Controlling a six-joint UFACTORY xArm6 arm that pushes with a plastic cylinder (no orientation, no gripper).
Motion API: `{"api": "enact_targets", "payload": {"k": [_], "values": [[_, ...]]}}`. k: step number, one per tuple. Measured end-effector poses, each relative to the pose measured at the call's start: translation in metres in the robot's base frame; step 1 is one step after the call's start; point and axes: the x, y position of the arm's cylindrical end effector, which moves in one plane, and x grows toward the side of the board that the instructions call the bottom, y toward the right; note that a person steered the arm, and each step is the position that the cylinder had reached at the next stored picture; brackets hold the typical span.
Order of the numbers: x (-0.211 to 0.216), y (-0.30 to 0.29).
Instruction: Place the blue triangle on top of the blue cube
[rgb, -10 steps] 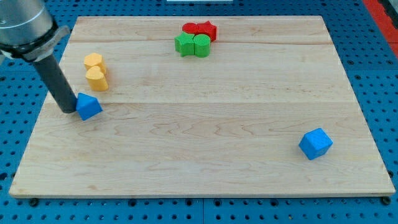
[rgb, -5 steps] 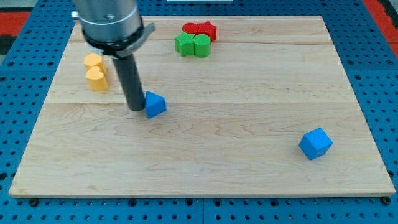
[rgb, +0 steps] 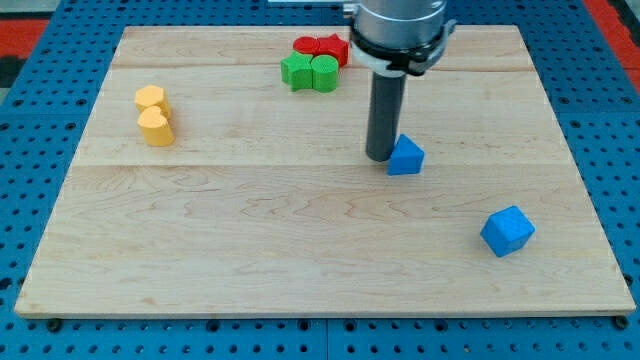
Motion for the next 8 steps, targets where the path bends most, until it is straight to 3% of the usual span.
{"api": "enact_targets", "payload": {"k": [3,6,8], "values": [[-0.006,0.067],[0.040,0.107],[0.049,0.087]]}}
